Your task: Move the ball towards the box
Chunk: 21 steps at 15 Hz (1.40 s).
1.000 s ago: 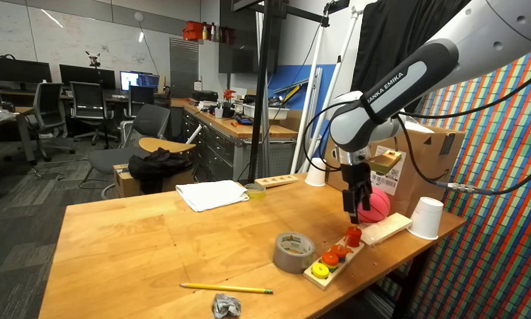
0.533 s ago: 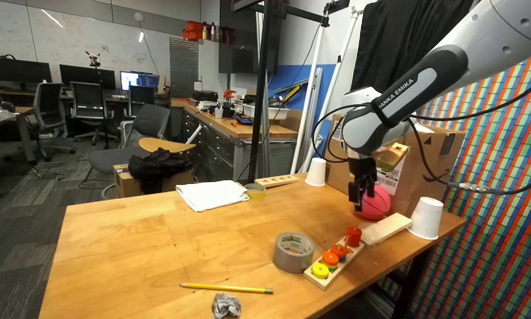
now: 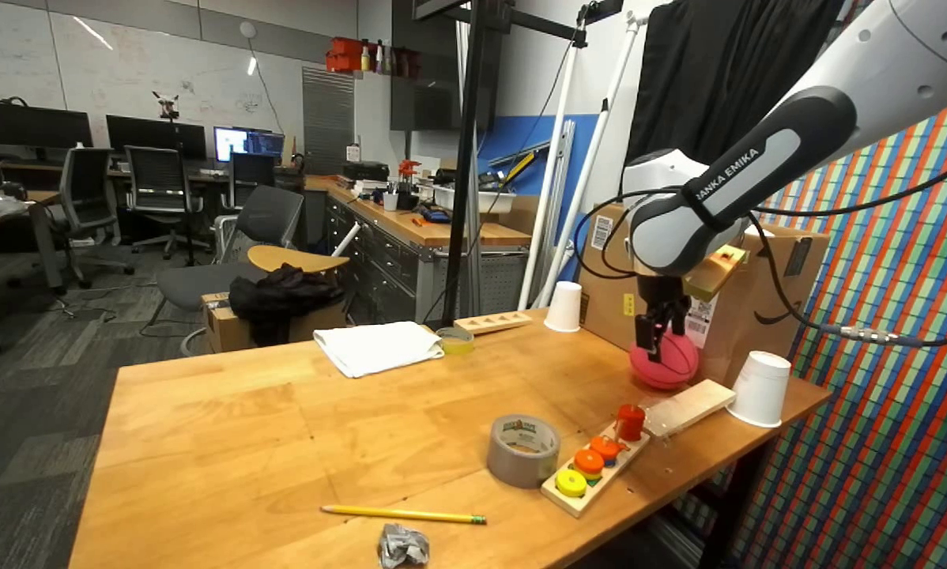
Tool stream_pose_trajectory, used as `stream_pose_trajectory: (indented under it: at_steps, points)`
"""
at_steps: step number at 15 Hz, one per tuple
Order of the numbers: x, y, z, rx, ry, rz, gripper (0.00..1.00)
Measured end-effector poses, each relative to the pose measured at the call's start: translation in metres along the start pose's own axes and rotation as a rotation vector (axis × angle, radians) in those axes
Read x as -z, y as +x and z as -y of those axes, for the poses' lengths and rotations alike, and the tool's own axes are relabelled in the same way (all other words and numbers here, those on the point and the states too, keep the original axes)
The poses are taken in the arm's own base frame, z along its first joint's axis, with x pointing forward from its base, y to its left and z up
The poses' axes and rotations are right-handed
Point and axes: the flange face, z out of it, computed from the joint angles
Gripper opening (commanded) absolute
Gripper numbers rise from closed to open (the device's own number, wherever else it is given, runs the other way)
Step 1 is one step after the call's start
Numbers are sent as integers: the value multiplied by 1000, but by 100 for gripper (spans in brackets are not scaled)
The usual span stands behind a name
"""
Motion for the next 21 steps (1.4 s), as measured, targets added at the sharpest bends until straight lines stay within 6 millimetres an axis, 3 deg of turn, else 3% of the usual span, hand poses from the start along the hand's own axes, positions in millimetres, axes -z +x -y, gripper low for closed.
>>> stream_pose_trajectory:
  at_steps: [8, 21]
  points:
    - [10, -16, 7, -54, 59, -30, 100]
    - [10, -16, 8, -54, 60, -30, 100]
